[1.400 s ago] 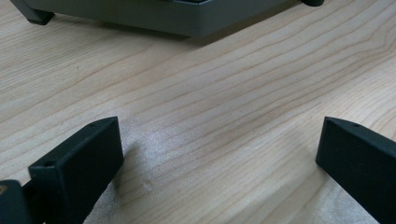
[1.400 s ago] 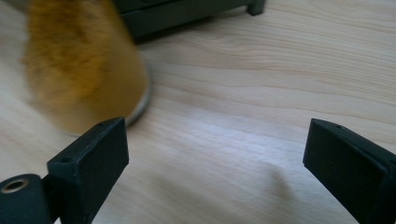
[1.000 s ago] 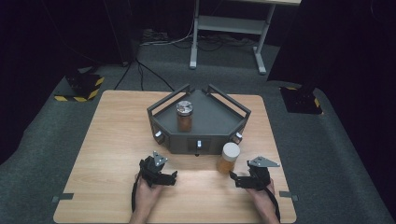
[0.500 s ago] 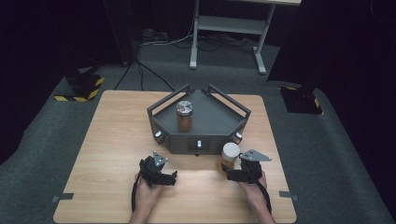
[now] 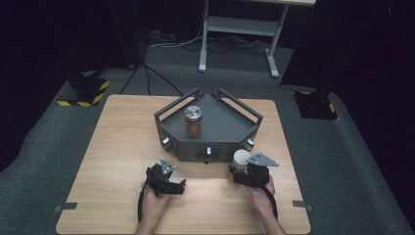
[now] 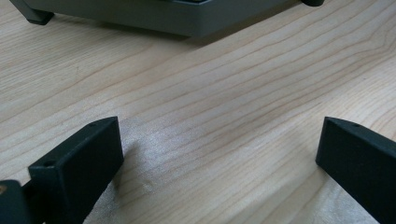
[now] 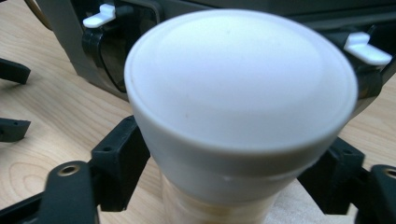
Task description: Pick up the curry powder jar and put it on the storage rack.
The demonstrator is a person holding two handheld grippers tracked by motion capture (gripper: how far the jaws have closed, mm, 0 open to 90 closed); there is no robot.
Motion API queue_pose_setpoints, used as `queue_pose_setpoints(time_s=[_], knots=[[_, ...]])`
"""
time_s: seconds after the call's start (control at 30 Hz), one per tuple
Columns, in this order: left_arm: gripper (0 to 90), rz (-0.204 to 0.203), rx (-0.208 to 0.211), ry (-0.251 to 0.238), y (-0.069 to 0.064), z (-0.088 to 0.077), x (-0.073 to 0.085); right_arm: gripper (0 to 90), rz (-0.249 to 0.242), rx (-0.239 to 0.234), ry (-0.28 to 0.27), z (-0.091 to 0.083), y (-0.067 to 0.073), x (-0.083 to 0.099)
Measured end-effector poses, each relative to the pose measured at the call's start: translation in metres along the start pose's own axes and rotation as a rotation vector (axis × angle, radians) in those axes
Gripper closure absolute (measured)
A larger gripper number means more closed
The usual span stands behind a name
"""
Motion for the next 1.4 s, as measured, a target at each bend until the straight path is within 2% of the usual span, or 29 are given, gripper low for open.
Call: queue_pose_setpoints(time_s=[0.27,0.8,1.4], knots=[[0.6,0.000,0.000,0.000,0.0000,0.0000,0.0000,34.2,0.002,0.002,-0.025,-0.0018,-0.0001,0.0003],[0.6,-0.002,-0.001,0.000,-0.0003,0.0001,-0.0001,35.0,0.000,-0.013,-0.046,-0.0027,-0.0030,0.0036],[0.7,-0.001,-0.002,0.000,-0.0004,-0.0001,-0.0001,35.0,-0.013,-0.008,-0.023,-0.0029,-0.0020,0.0003]])
Point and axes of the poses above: each handheld gripper's, and its own axes: z roughly forward along the jaws, x roughly out of its underside, y roughly to its left, the point moved 10 cm from there along z, roughly forward along the jaws, and after that the axes turned 15 degrees about z, right-handed, at the moved point
